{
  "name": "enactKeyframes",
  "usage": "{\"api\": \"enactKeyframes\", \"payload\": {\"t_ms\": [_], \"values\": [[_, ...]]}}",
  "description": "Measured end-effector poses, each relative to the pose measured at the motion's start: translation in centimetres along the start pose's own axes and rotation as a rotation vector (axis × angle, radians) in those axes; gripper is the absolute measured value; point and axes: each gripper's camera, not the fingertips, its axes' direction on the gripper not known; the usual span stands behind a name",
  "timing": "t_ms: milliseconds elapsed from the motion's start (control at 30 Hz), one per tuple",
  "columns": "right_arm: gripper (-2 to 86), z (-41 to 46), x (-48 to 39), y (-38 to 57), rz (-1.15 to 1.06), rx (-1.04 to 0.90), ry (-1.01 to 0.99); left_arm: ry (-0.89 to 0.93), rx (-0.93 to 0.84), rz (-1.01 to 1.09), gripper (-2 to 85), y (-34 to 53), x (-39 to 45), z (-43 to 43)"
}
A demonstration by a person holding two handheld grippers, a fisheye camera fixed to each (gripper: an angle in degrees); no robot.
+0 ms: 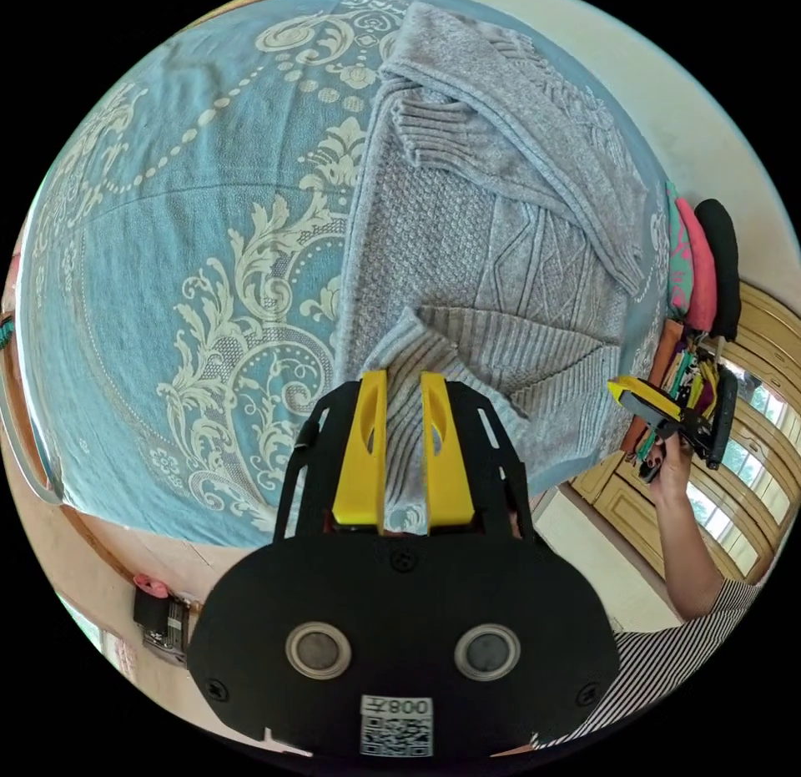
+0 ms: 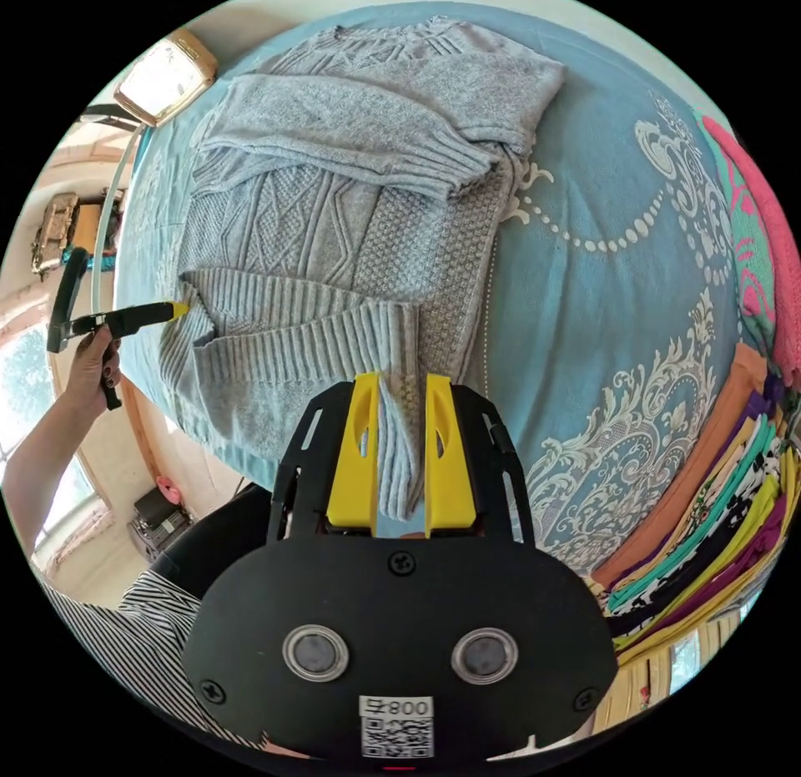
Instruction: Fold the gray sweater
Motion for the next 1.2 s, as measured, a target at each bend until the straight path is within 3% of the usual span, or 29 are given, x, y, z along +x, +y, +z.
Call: {"api": "enactKeyframes", "payload": {"t_ms": [233,467,767,1000,1200], "values": [[5.7,-1.3,-1.2,-2.8,-0.017,-0.052,0.04,0.022,0.006,0.003,3.0,-2.5,1.3,-1.1],[3.3,-5.7,0.2,-3.2,0.008,0.0,-0.114,0.162,0.119,-0.071,2.7,-2.6,0.4,-4.9],[4.6,-6.5,4.0,-4.2,0.16,-0.044,-0.213,0.168,0.101,-0.178,3.0,-5.5,-0.5,-4.5],[6.3,-9.5,3.8,-3.4,0.209,0.038,-0.19,0.161,0.188,-0.172,3.4,-4.0,1.0,-6.2],[7.1,-11.2,0.3,-3.9,0.095,0.079,-0.137,0.187,0.158,-0.028,4.3,-3.7,4.7,-5.5]]}}
